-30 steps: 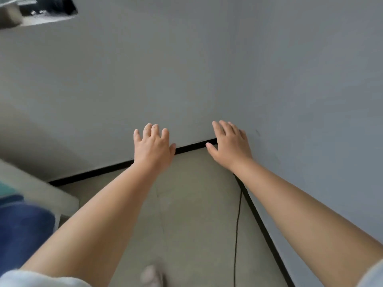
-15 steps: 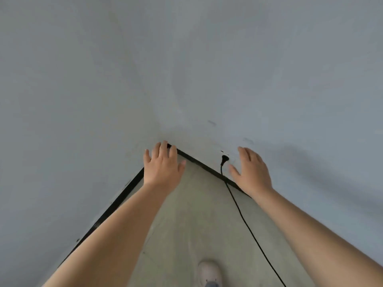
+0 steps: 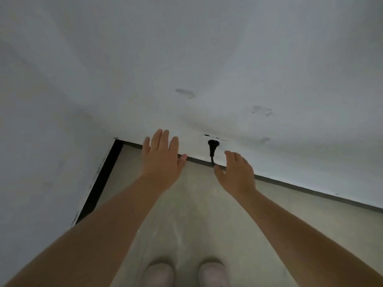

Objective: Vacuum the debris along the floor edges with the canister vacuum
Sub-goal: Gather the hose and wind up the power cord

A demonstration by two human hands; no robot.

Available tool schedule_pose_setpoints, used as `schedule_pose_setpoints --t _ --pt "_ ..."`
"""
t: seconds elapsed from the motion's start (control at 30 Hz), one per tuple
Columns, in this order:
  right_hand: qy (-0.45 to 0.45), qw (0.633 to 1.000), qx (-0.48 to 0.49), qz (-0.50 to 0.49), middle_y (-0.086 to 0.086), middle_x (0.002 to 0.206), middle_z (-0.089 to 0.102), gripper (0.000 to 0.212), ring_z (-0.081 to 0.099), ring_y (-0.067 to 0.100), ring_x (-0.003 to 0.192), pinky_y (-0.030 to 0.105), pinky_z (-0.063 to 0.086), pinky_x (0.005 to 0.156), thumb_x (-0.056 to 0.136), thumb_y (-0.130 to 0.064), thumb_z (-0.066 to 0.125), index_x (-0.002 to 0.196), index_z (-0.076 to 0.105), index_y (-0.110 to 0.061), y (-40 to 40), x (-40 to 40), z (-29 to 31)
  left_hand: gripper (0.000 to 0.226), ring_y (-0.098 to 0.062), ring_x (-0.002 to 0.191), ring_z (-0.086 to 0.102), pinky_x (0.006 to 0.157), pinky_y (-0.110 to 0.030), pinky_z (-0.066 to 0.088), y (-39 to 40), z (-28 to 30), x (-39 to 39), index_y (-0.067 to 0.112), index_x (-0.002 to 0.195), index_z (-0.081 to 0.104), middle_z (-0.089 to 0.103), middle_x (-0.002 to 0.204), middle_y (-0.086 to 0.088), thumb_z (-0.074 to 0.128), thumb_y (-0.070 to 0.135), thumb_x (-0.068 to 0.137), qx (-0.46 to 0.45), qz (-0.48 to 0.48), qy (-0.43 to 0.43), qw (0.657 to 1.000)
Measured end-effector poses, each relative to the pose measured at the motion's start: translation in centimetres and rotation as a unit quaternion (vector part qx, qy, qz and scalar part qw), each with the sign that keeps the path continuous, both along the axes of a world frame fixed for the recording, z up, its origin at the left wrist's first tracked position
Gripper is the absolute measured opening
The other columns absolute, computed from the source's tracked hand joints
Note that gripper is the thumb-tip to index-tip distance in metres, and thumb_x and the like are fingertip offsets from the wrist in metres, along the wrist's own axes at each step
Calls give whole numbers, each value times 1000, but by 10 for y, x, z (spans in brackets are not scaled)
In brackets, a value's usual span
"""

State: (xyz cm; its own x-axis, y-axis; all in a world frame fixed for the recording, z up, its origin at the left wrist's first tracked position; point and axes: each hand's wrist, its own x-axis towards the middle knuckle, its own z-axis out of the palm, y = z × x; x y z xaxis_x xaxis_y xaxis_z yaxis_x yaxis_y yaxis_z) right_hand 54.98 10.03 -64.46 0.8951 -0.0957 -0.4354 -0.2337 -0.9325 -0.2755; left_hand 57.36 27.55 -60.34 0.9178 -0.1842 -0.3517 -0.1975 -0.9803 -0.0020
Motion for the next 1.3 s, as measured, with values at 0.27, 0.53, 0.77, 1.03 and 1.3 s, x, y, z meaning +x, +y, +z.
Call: schedule_pose_setpoints --t 0.27,0.53,0.77,1.03,1.3 --pt "39 988 1 -149 12 114 60 37 55 29 109 40 30 105 101 -33 30 117 46 -4 39 49 -85 59 -26 144 -8 116 -42 -1 9 -86 30 11 149 7 -3 156 -12 19 42 100 -2 -110 -29 993" --pt "-46 986 -7 -158 12 107 62 30 60 27 97 28 35 67 103 -22 28 117 45 -2 38 46 -108 54 -46 127 40 100 -59 33 17 -121 29 -6 126 50 44 134 -32 40 36 93 -69 -128 -76 986" --pt "-47 987 39 -149 16 104 62 29 59 30 90 29 33 65 102 -22 29 112 47 0 40 -11 -93 54 -37 140 18 112 -49 15 33 -98 20 -1 139 37 27 148 -24 36 34 98 -30 -80 -50 995" --pt "-105 885 121 -438 20 95 66 31 58 33 82 36 43 68 99 -25 37 98 54 1 -74 -112 -7 44 -49 122 43 96 -60 36 -35 -30 -17 -10 116 55 49 126 -34 49 26 92 -91 -184 -80 975" --pt "-217 542 370 -723 13 75 60 26 63 23 65 28 57 59 100 -14 39 77 45 -5 -243 -277 165 46 -46 98 62 73 -54 51 -241 75 -114 -5 94 67 65 101 -28 40 29 82 -109 -414 -24 903"
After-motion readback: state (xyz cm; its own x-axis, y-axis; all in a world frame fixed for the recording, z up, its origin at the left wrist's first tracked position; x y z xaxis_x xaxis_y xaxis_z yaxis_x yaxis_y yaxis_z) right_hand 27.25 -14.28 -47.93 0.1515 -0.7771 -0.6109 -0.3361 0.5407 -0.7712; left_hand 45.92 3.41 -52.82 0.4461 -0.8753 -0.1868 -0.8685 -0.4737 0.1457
